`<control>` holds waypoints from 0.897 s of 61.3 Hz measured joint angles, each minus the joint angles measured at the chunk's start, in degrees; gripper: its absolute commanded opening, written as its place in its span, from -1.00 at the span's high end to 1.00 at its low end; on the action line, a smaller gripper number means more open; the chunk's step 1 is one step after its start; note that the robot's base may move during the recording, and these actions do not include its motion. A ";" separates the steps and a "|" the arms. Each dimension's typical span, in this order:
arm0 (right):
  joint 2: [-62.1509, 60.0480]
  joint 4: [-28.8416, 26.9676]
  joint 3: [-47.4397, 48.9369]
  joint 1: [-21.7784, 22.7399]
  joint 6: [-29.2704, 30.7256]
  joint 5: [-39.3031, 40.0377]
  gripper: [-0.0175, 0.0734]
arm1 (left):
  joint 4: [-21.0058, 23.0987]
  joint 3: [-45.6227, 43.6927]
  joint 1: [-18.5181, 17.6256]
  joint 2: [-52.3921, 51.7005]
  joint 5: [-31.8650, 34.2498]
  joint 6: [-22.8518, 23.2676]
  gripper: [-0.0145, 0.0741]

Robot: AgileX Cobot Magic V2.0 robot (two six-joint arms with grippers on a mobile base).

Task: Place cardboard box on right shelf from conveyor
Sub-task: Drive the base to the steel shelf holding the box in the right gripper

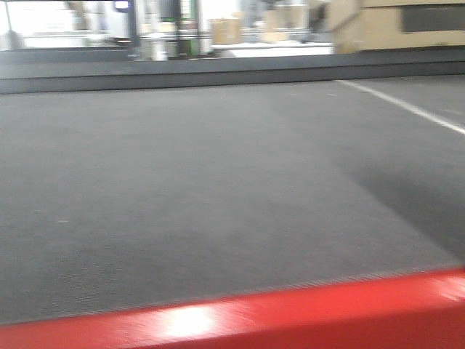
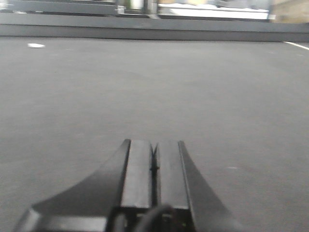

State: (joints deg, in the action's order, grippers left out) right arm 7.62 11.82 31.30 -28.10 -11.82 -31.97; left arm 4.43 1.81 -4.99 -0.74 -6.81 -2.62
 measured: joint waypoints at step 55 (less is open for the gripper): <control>0.00 0.01 0.00 0.00 0.10 0.00 0.24 | 0.00 0.00 0.02 0.00 0.00 0.00 0.94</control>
State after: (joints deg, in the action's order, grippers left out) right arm 7.62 11.83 31.30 -28.10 -11.72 -31.97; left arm 4.43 1.81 -4.98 -0.74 -6.81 -2.62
